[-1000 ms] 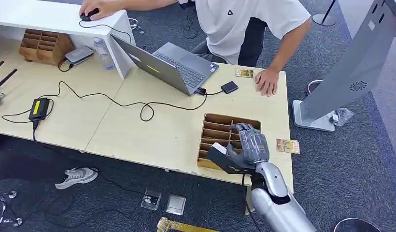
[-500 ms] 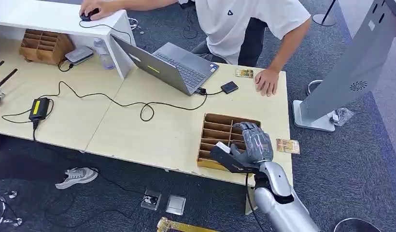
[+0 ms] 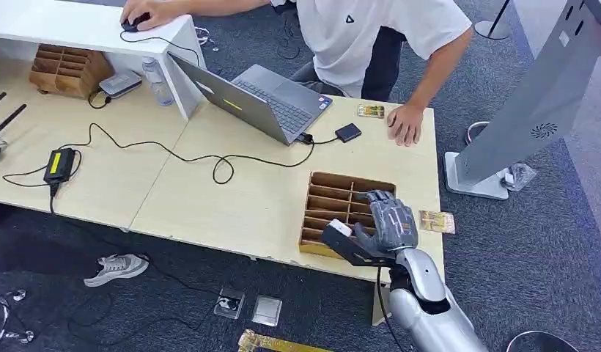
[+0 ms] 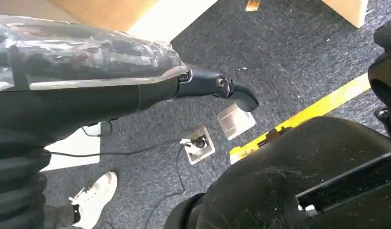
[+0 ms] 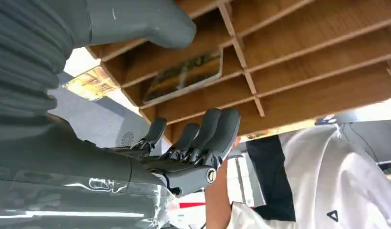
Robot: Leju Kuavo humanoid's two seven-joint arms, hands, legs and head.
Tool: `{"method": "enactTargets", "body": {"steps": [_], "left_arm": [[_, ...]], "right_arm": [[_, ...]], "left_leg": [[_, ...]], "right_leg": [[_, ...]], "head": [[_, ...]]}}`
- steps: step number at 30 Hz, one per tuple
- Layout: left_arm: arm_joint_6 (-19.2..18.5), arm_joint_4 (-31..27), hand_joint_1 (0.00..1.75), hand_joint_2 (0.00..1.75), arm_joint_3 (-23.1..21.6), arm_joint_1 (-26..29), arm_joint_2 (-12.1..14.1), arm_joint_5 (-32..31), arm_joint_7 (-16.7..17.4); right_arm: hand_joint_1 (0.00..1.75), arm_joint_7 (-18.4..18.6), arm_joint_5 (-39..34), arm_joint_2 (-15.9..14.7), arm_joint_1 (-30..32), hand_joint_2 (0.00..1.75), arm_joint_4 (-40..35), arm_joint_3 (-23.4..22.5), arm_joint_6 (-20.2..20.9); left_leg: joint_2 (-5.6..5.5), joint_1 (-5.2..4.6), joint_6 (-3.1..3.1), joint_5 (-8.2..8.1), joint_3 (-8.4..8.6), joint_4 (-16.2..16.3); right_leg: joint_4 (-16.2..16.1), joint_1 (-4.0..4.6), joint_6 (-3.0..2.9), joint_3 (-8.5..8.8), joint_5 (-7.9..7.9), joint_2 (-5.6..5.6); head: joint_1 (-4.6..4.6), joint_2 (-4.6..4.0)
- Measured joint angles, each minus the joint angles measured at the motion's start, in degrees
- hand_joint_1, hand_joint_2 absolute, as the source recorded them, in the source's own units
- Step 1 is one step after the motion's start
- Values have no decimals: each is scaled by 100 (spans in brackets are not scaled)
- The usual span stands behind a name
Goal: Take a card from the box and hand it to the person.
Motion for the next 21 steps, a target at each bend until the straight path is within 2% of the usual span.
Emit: {"method": "enactTargets", "body": {"steps": [4, 5, 7, 10, 11, 12, 15, 18, 21], "left_arm": [[6, 0, 0, 175, 0, 2, 0, 2, 24], [11, 0, 0, 175, 0, 3, 0, 4, 24], [24, 0, 0, 175, 0, 7, 0, 15, 28], [24, 0, 0, 175, 0, 8, 0, 20, 55], [24, 0, 0, 175, 0, 8, 0, 20, 61], [24, 0, 0, 175, 0, 9, 0, 20, 66], [37, 0, 0, 175, 2, 10, 0, 20, 72], [72, 0, 0, 175, 0, 14, 0, 17, 57], [74, 0, 0, 175, -2, 14, 0, 9, 22]], "right_arm": [[75, 20, 39, -59, 106, 175, -100, 0, 59], [84, 20, 52, -70, 120, 175, -118, 0, 68], [86, 17, 59, -90, 141, 175, -155, 0, 85], [115, 20, 68, -109, 169, 175, -186, 0, 109], [117, 20, 70, -116, 173, 175, -186, 0, 109], [134, 17, 72, -120, 175, 175, -190, -2, 107], [159, 9, 74, -142, 174, 175, -234, -4, 105], [175, -31, 74, -146, 176, 175, -251, -2, 98], [173, -74, 68, -146, 182, 175, -264, -2, 90]], "left_leg": [[0, 0, 0, 0, 0, 0], [0, 0, 0, 0, 0, 0], [0, 0, 0, 0, 0, 0], [0, 0, 0, 0, 1, 0], [0, 0, 0, 0, 1, 0], [0, 0, 0, 0, 1, 0], [0, 0, 0, 0, 1, 0], [0, 0, 0, 0, 0, 0], [0, 0, 0, 0, -1, 0]], "right_leg": [[0, 0, 0, 0, 0, 1], [0, 0, 0, 0, 0, 1], [0, 0, 0, 1, 0, 0], [0, 0, 0, 1, 0, 0], [0, 0, 0, 1, 0, 0], [0, 0, 0, 1, 0, 0], [0, 0, 0, 1, 0, 0], [0, 0, 0, 1, 0, 0], [0, 0, 0, 1, 0, 0]], "head": [[0, 0], [0, 0], [0, 0], [0, 0], [0, 0], [0, 0], [0, 0], [0, 0], [-2, 0]]}}
